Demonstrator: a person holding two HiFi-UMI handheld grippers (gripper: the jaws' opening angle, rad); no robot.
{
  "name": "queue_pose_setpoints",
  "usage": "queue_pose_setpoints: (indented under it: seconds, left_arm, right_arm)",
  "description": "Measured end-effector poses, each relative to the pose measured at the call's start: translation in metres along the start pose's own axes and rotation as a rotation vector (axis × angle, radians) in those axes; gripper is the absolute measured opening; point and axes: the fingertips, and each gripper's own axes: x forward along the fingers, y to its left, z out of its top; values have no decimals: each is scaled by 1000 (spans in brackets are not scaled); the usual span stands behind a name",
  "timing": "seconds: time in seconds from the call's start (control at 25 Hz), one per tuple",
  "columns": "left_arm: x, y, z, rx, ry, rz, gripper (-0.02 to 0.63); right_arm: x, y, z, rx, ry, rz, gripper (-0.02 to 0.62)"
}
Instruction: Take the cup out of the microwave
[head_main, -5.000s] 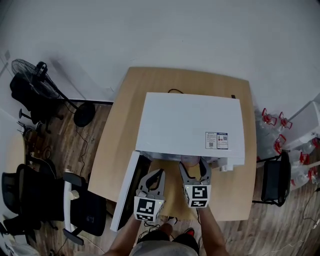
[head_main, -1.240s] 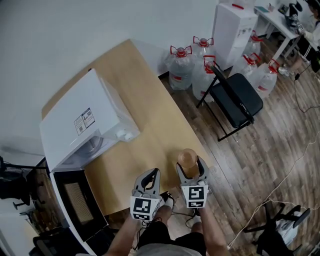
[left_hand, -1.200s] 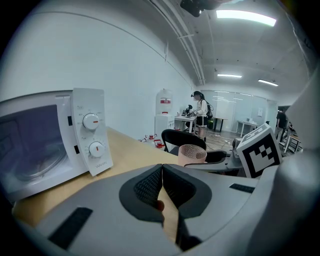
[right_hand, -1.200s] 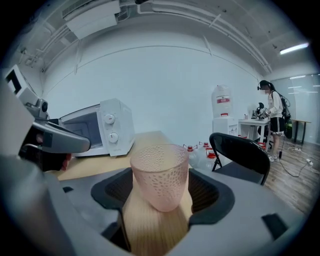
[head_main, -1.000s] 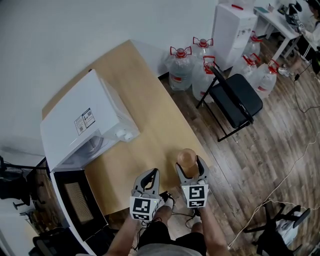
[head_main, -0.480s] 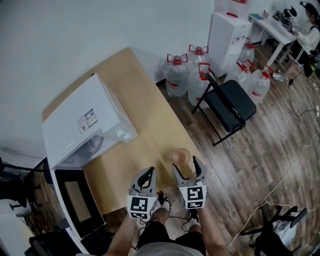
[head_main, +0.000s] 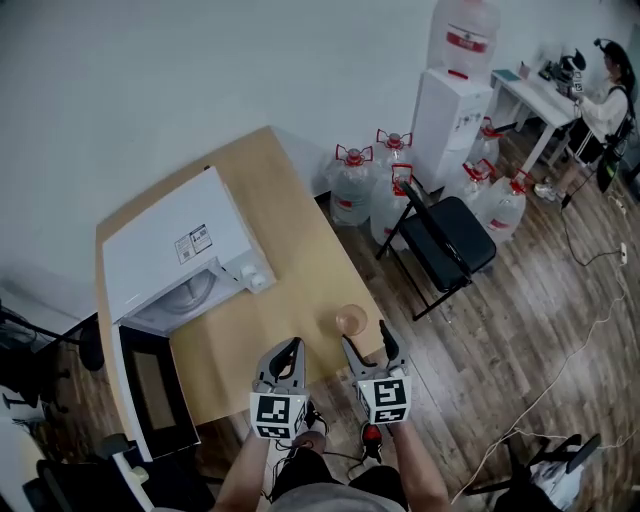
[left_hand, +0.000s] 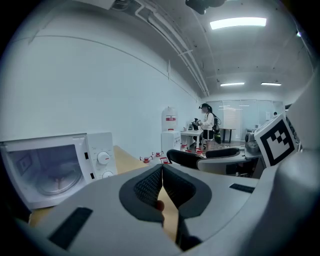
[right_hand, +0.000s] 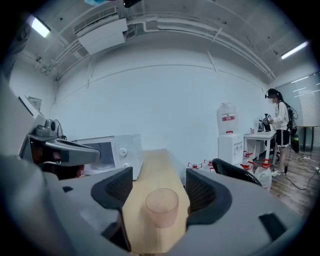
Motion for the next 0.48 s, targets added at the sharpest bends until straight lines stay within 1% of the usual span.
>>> queue_pose_setpoints:
  seconds: [0.04, 0.12, 0.24, 0.32, 0.48]
  left_arm:
    - [-5, -2, 5, 0, -11, 9, 23]
    - [-14, -4, 13, -1, -31, 29, 23]
    - [-28, -6, 24, 2, -53, 65, 23]
    - [-38, -5, 31, 1, -66, 90, 23]
    - [-61, -3, 45, 1, -98, 151, 23]
  right_arm:
    - [-5, 0, 6, -4, -7, 6, 333]
    - [-12, 3, 16, -12, -21, 23, 291]
    - [-22, 9, 31, -35, -46, 50, 259]
    - [-27, 14, 42, -50, -64, 64, 222]
    - [-39, 33, 62, -67, -109, 120, 192]
